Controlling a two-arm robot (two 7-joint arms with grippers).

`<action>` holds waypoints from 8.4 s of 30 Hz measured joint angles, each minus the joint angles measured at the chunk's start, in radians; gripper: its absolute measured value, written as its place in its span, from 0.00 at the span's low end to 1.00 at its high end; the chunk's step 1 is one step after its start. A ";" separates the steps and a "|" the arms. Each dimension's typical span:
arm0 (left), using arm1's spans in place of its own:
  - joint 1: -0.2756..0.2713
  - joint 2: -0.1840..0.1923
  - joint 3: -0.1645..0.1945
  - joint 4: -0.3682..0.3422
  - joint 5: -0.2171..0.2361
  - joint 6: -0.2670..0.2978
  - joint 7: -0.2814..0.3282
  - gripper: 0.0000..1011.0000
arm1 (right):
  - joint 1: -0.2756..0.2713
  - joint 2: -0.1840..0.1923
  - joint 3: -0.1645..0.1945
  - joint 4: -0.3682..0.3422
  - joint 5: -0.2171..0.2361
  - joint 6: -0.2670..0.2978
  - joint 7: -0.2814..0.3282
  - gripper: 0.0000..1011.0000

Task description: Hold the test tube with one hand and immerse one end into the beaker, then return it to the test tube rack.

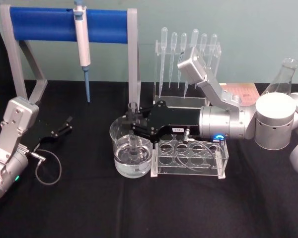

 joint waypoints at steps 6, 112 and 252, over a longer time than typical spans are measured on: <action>0.000 0.000 0.000 0.000 0.000 0.000 0.000 0.99 | 0.000 0.000 0.000 0.000 0.000 0.000 0.000 0.23; 0.000 0.000 0.000 0.000 0.000 0.000 0.000 0.99 | 0.000 0.000 0.000 0.000 0.000 0.000 0.000 0.23; 0.000 0.000 0.000 0.000 0.000 0.000 0.000 0.99 | -0.306 0.331 0.262 -0.410 0.128 0.004 -0.153 0.23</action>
